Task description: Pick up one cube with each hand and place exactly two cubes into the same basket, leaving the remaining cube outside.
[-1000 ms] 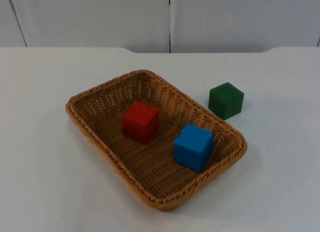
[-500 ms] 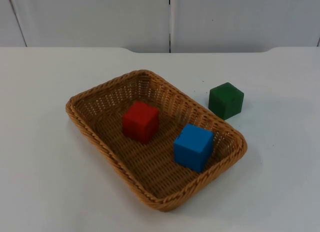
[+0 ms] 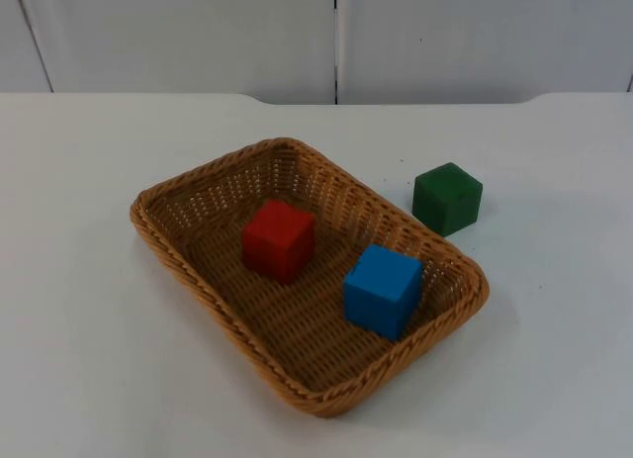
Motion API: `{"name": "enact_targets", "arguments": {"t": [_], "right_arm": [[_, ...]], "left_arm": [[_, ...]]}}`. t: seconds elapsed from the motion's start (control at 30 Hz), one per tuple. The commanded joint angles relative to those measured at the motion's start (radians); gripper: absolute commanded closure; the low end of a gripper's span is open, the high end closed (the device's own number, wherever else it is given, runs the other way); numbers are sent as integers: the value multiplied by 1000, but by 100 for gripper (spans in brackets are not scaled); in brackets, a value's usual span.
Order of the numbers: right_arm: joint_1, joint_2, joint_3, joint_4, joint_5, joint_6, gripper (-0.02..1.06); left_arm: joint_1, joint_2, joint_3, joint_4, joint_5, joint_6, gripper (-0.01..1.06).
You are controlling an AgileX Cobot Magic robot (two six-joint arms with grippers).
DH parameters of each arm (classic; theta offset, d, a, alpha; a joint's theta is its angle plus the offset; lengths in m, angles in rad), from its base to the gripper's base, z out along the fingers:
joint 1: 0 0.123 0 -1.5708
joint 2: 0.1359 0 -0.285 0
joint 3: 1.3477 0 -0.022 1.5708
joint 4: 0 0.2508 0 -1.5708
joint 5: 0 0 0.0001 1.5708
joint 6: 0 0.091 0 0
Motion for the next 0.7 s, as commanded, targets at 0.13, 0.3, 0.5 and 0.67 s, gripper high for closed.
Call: {"name": "enact_targets", "arguments": {"t": [0.13,0.3,0.5,0.67], "right_arm": [[0,-4,7,1,-8,-7,-1],[0,-4,7,1,-8,-7,-1],[0,-4,7,1,-8,-7,-1],[-2,-4,7,1,-8,0,-1]], "left_arm": [[-4,-4,4,2,-3,-8,0],[-4,-4,4,2,-3,-8,0],[-4,-4,4,2,-3,-8,0],[-4,-4,4,2,-3,-8,0]]}}
